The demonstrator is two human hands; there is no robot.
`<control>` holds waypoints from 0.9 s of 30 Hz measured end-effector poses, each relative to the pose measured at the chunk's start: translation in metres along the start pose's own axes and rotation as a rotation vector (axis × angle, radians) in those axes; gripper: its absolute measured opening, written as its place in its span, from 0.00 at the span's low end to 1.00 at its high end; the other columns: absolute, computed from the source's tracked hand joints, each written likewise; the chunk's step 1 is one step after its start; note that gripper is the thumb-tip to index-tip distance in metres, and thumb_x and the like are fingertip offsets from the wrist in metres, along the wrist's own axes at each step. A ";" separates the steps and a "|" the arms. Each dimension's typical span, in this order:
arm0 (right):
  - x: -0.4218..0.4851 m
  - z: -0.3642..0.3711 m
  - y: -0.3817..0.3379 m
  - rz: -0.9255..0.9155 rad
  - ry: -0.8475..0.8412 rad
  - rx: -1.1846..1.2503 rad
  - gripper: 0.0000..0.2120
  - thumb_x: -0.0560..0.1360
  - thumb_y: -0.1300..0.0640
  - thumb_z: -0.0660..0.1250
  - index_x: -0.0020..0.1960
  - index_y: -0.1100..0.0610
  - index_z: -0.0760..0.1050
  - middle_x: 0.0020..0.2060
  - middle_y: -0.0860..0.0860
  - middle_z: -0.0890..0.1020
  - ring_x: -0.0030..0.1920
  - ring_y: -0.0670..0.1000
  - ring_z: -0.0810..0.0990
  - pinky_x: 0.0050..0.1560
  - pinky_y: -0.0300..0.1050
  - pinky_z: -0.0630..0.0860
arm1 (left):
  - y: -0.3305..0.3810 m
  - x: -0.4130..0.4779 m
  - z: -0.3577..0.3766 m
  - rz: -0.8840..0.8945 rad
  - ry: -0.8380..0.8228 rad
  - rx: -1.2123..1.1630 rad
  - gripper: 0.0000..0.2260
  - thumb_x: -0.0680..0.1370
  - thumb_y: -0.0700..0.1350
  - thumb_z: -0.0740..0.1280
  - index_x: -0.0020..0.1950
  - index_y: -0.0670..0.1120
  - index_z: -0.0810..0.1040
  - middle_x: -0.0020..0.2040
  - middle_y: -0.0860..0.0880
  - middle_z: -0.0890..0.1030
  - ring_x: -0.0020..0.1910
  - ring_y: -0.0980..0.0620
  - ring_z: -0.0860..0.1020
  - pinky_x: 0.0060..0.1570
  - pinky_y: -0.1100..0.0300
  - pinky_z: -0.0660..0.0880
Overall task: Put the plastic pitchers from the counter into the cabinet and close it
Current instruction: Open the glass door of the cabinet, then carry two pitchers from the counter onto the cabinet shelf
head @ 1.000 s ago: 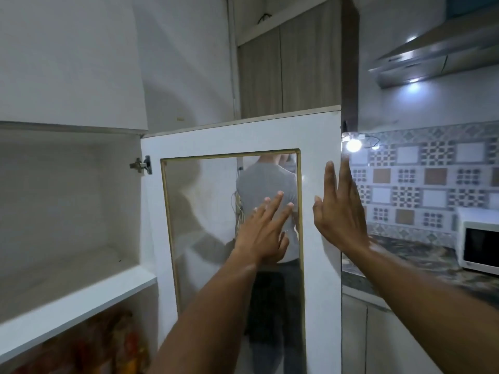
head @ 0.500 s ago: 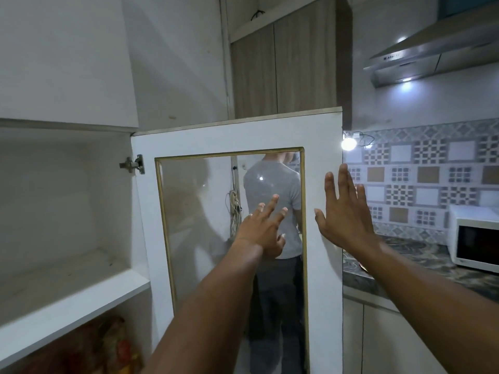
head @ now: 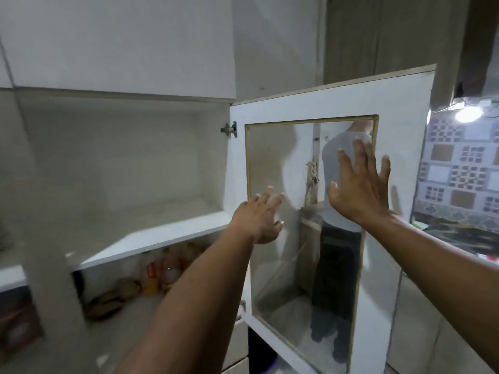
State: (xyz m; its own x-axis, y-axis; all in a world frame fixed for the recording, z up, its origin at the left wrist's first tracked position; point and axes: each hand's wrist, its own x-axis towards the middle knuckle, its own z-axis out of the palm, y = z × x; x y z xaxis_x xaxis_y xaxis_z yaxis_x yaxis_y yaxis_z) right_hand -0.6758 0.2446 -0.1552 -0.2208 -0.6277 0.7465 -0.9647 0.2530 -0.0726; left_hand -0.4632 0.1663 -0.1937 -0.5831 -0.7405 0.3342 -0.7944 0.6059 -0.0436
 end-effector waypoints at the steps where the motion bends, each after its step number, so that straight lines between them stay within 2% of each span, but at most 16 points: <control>1: -0.001 0.002 -0.025 -0.034 -0.043 0.066 0.37 0.75 0.47 0.64 0.79 0.54 0.56 0.82 0.58 0.49 0.81 0.58 0.45 0.77 0.64 0.44 | -0.020 -0.014 -0.004 -0.049 -0.007 0.022 0.33 0.81 0.58 0.59 0.83 0.55 0.48 0.84 0.47 0.47 0.80 0.41 0.58 0.75 0.42 0.62; 6: -0.015 0.019 -0.174 -0.266 -0.206 0.376 0.31 0.74 0.51 0.65 0.75 0.55 0.64 0.77 0.57 0.63 0.78 0.58 0.58 0.76 0.60 0.55 | -0.127 -0.108 -0.027 -0.299 -0.032 0.091 0.34 0.81 0.58 0.61 0.83 0.54 0.49 0.84 0.45 0.49 0.80 0.40 0.59 0.73 0.43 0.62; 10: -0.040 0.027 -0.316 -0.458 -0.324 0.563 0.30 0.73 0.51 0.65 0.74 0.54 0.66 0.71 0.56 0.71 0.70 0.59 0.70 0.70 0.56 0.66 | -0.219 -0.216 -0.049 -0.545 -0.067 0.129 0.34 0.81 0.58 0.61 0.83 0.54 0.49 0.84 0.46 0.50 0.80 0.41 0.58 0.75 0.42 0.61; 15: -0.099 0.017 -0.494 -0.662 -0.483 0.753 0.29 0.75 0.49 0.64 0.74 0.54 0.67 0.70 0.57 0.73 0.69 0.59 0.71 0.69 0.55 0.68 | -0.323 -0.373 -0.084 -0.889 -0.108 0.208 0.36 0.78 0.57 0.65 0.82 0.54 0.52 0.82 0.45 0.56 0.77 0.40 0.64 0.72 0.42 0.67; 18: -0.143 0.006 -0.587 -0.772 -0.596 0.849 0.29 0.75 0.48 0.65 0.74 0.55 0.67 0.70 0.56 0.72 0.70 0.59 0.71 0.69 0.55 0.69 | -0.370 -0.461 -0.099 -1.083 -0.116 0.231 0.35 0.78 0.59 0.64 0.81 0.54 0.53 0.80 0.43 0.60 0.74 0.38 0.67 0.68 0.41 0.70; 22: -0.200 0.000 -0.687 -0.862 -0.719 0.967 0.25 0.73 0.49 0.68 0.68 0.55 0.72 0.65 0.57 0.77 0.65 0.59 0.75 0.63 0.53 0.73 | -0.412 -0.564 -0.102 -1.255 -0.115 0.199 0.36 0.78 0.58 0.64 0.82 0.55 0.50 0.78 0.43 0.64 0.72 0.39 0.69 0.67 0.40 0.72; 27: -0.267 0.011 -0.791 -0.956 -0.929 1.021 0.27 0.74 0.47 0.69 0.69 0.57 0.71 0.65 0.57 0.77 0.63 0.58 0.76 0.62 0.52 0.75 | -0.455 -0.662 -0.082 -1.525 -0.064 0.092 0.36 0.78 0.54 0.65 0.82 0.53 0.52 0.77 0.41 0.64 0.72 0.38 0.70 0.68 0.42 0.71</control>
State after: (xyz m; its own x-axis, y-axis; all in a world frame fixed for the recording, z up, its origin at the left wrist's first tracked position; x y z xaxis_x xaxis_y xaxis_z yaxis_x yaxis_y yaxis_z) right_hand 0.1444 0.2041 -0.3049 0.8151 -0.5496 0.1833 -0.4026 -0.7648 -0.5029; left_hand 0.2986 0.4049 -0.3179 0.7697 -0.6342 0.0732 -0.6312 -0.7387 0.2363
